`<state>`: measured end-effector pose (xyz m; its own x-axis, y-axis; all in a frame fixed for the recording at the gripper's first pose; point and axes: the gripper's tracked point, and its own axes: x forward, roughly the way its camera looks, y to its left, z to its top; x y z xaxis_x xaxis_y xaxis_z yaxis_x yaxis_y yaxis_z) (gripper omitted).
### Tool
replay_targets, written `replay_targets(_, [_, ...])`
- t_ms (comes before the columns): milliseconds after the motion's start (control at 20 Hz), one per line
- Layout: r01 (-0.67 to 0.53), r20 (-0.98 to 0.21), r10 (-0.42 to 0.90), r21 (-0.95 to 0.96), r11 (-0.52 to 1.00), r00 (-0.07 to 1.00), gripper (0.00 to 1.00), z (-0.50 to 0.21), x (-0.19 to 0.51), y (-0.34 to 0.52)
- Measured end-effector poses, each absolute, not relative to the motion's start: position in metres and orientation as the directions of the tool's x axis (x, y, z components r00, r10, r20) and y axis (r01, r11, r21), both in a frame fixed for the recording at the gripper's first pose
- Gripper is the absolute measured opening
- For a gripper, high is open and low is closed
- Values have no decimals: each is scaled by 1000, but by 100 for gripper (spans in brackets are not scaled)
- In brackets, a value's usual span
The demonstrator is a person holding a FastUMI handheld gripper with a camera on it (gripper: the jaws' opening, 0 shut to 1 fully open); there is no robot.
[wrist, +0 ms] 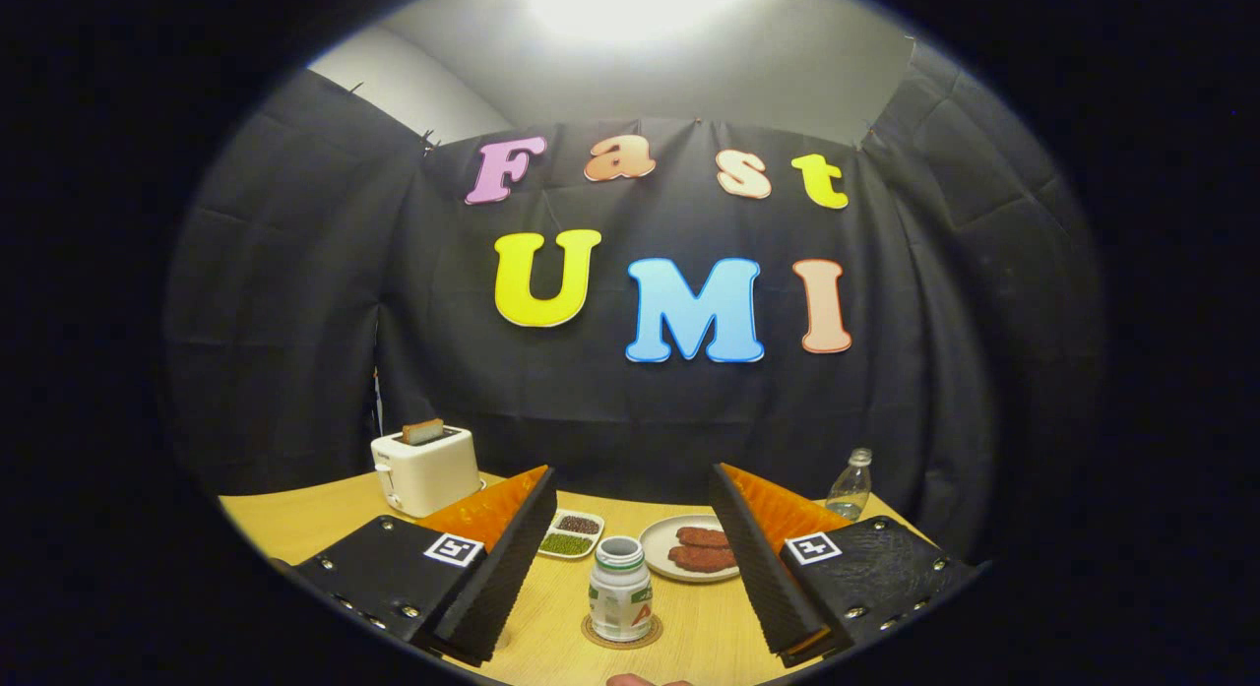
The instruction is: Take the bottle from table, then pour the juice into the cup, finally place the bottle on the coaster
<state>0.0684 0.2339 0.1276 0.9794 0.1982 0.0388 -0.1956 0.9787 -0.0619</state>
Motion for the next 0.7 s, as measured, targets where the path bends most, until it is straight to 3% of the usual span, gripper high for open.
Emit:
replay_targets(400, [-170, 55, 176, -94, 981, 983, 96, 154, 30, 202])
replay_targets(700, [-257, 13, 263, -167, 952, 965, 95, 65, 8, 150])
